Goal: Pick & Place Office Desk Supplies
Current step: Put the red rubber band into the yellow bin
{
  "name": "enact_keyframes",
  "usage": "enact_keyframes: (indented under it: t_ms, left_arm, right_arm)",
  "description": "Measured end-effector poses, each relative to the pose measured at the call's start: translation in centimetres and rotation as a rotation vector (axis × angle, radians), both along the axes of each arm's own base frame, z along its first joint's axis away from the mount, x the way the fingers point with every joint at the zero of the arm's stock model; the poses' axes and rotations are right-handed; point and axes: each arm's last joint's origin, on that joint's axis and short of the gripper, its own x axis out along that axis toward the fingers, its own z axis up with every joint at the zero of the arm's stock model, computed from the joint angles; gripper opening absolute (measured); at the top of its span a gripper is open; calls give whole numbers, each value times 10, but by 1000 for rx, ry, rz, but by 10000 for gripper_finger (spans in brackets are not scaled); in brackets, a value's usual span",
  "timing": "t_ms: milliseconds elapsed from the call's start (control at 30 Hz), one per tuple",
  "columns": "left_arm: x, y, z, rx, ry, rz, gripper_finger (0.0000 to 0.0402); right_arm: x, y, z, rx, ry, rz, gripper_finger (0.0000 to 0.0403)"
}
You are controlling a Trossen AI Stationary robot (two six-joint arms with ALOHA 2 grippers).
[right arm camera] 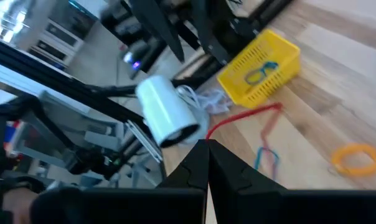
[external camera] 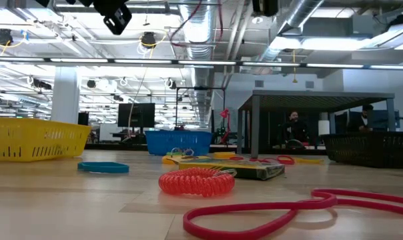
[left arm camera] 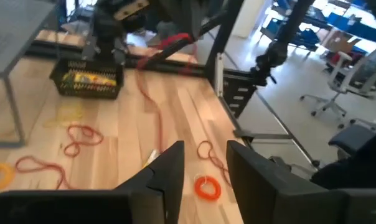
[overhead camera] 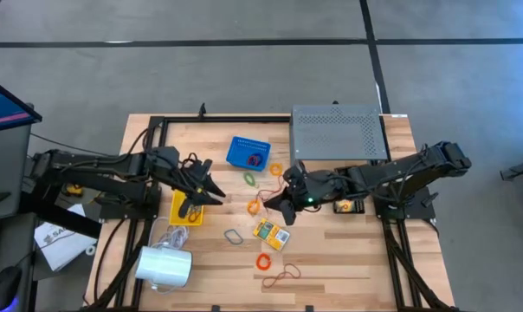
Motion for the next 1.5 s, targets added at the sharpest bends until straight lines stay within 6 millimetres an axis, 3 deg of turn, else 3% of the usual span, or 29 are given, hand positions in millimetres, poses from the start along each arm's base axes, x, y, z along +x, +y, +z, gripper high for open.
enact_keyframes:
  t_ms: [367,600,933,1500]
  left_arm:
    - [16,-4,-5,-2,-16,-1,191]
    - [32,-8,-6,-12,-87,-15,218]
    - [52,-11,-10,-102,-139,24,219]
    - [67,-14,-9,-231,-226,38,219]
  right_arm:
    - [4,1,14,20,-150,5,0]
    - [6,1,20,31,-210,5,0]
    - [8,1,28,45,-304,-6,0]
    - [8,1,39,44,-409,-13,0]
